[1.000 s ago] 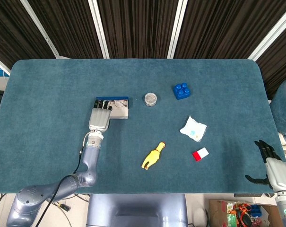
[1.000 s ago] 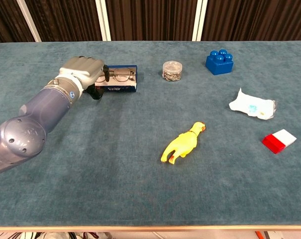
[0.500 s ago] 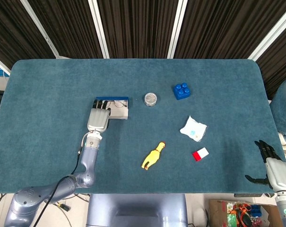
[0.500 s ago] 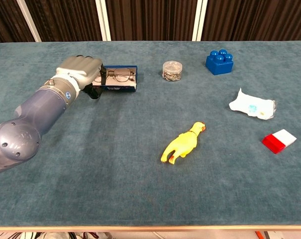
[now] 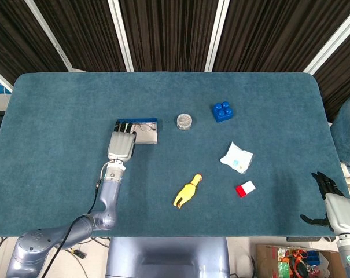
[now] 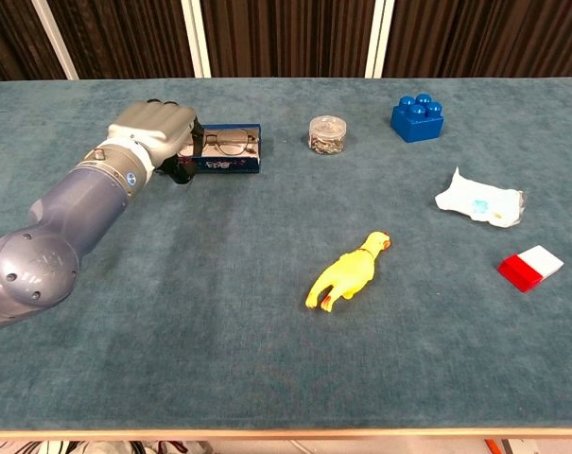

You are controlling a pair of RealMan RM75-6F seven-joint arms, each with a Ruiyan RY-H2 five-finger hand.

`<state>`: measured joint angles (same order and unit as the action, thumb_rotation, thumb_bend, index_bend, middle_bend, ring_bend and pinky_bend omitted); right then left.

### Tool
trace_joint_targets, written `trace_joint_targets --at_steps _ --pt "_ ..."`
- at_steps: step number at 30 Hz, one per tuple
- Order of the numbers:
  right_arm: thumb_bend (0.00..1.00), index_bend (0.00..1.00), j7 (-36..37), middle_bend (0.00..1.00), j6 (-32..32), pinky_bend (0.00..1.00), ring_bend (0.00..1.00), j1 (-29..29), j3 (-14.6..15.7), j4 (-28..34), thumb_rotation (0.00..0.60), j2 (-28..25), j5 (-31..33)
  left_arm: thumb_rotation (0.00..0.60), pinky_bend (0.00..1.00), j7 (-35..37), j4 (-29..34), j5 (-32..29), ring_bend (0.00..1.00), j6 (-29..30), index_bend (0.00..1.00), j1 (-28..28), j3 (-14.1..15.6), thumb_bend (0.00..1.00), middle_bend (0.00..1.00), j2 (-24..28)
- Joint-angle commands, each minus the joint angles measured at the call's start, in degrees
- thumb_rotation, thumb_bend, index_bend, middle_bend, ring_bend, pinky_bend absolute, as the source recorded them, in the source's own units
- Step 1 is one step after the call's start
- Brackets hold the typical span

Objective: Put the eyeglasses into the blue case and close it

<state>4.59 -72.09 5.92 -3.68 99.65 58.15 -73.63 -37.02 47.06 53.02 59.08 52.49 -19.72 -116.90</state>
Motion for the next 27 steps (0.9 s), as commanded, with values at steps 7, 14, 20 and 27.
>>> trace_joint_targets --at_steps 7,14,20,27 --pt "0.11 0.0 -0.1 0.0 0.0 0.21 0.04 0.0 0.0 0.0 0.6 0.0 0.1 0.6 0.07 -0.3 0.1 0.4 0.06 0.2 0.55 0.0 -0.5 0.46 0.18 0.1" --pt "0.11 0.0 -0.2 0.0 0.0 0.21 0.04 0.0 0.0 0.1 0.6 0.0 0.1 0.6 0.07 0.1 2.8 0.2 0.06 0.3 0.57 -0.7 -1.1 0.46 0.18 1.4" --pt "0.11 0.0 0.1 0.0 0.1 0.21 0.04 0.0 0.0 0.2 0.6 -0.1 0.1 0.6 0.07 -1.3 11.8 -0.5 0.06 1.6 0.57 -3.2 -0.8 0.46 0.18 6.2" --pt "0.11 0.0 0.1 0.0 0.2 0.21 0.04 0.0 0.1 0.2 0.6 -0.1 0.1 0.6 0.07 -3.8 20.7 -0.4 0.06 4.1 0.58 -5.1 -0.2 0.46 0.18 11.8"
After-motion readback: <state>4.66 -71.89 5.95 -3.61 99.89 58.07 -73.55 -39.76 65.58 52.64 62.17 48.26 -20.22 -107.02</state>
